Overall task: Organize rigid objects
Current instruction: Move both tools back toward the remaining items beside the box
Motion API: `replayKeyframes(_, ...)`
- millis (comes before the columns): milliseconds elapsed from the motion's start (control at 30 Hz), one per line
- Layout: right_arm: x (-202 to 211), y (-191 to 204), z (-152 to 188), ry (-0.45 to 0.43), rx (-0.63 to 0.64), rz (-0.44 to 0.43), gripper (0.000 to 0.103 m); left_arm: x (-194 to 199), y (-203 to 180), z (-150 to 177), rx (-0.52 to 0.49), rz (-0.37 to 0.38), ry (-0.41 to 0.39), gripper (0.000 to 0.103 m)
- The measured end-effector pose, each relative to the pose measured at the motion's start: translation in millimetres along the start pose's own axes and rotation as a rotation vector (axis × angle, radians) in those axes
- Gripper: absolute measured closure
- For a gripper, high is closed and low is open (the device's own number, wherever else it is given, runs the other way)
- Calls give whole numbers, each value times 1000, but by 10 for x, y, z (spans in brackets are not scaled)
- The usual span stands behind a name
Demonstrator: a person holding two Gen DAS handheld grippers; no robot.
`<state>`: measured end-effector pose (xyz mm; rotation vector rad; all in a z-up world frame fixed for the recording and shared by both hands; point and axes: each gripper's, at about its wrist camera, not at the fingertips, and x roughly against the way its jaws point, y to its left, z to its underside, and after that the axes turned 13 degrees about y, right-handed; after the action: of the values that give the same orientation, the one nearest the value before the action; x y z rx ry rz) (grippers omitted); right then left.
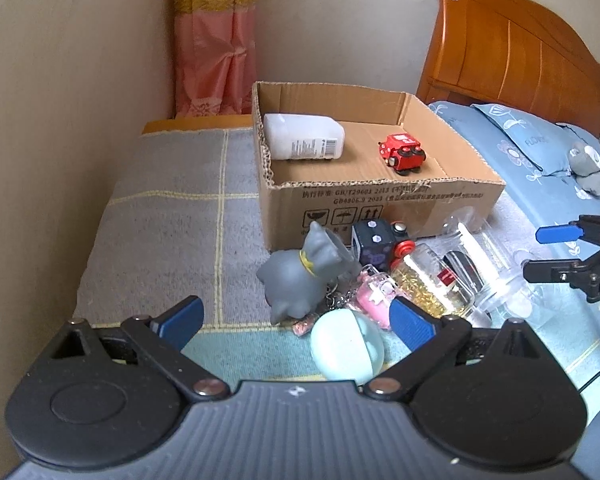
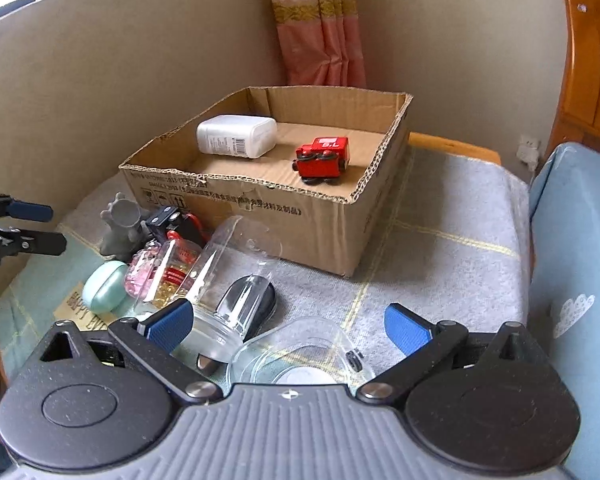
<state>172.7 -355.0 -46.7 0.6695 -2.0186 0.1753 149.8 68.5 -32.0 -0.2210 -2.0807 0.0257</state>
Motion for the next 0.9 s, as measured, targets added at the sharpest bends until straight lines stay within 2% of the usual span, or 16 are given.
replayKeyframes(267,2,-71,77,37,-9,-104,0,-9,27,27,7,15,0,4)
replayKeyframes(500,-7,39,156,86,22,-64,0,-63,23,58,-6,14,19,4)
replayKeyframes(633,26,202,239,131,31,-26,0,-102,25,79,-13,26,32,4)
replayKeyframes(700,3,369,323,182,10,14,0,-127,16,90,-17,29,40,4)
replayKeyframes(800,-14,473,380,202,-9,21,0,-187,-13,105,-28,29,55,4)
replayKeyframes(900,-107,659,493,208,-19,97,0,-272,-37,116,-32,28,73,4)
